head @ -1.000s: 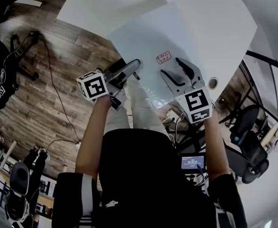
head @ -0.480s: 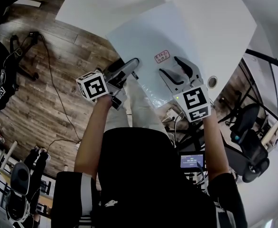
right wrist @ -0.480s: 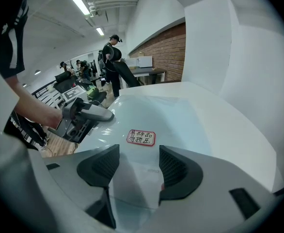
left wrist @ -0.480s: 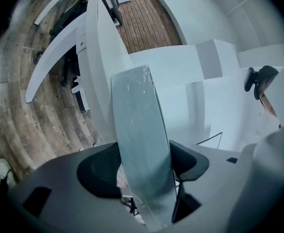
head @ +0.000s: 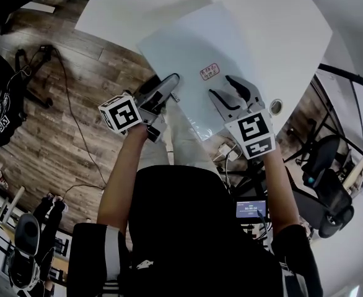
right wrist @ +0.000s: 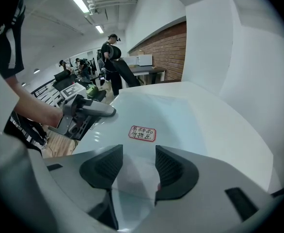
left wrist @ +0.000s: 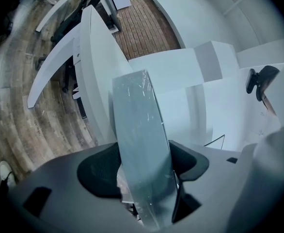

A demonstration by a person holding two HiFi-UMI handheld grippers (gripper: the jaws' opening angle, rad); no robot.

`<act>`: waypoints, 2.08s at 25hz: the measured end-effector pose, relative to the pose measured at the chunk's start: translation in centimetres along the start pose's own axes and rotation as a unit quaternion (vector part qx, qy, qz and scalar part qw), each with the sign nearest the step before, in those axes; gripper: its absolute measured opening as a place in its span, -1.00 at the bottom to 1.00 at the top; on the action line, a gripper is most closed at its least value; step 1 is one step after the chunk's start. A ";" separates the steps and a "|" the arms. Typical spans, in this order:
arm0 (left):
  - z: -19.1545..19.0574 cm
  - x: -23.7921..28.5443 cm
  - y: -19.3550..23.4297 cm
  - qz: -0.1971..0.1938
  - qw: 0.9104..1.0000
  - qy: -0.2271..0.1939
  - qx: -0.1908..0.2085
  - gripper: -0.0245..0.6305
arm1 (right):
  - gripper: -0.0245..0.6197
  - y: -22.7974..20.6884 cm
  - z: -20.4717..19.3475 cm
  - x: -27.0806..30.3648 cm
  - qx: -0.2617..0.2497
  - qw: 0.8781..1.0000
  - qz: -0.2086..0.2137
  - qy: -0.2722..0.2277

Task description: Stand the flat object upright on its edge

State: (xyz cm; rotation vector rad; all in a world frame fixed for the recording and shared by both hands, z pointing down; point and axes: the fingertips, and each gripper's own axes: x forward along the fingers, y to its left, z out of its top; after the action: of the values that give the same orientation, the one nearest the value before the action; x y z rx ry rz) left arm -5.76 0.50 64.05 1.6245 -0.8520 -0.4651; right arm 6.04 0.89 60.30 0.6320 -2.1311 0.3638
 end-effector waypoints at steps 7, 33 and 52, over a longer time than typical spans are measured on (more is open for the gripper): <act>2.1 -0.7 -1.1 0.014 0.999 -0.022 0.021 0.04 | -0.56 -0.6 -0.2 -1.9 0.003 1.000 -0.011 0.006; 3.5 0.0 -6.0 0.034 0.992 0.000 0.118 0.04 | -0.80 -0.2 -8.0 -5.9 0.071 0.988 -0.028 0.138; 4.3 0.4 -8.6 0.052 0.981 0.010 0.187 0.04 | -0.80 -2.9 -6.9 -4.4 0.089 0.988 -0.045 0.121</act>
State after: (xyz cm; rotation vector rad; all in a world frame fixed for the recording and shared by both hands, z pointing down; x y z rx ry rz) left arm -6.18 -2.28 54.84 1.9107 -1.0491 -0.2226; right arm 14.42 3.01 60.91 0.7441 -1.8458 0.5572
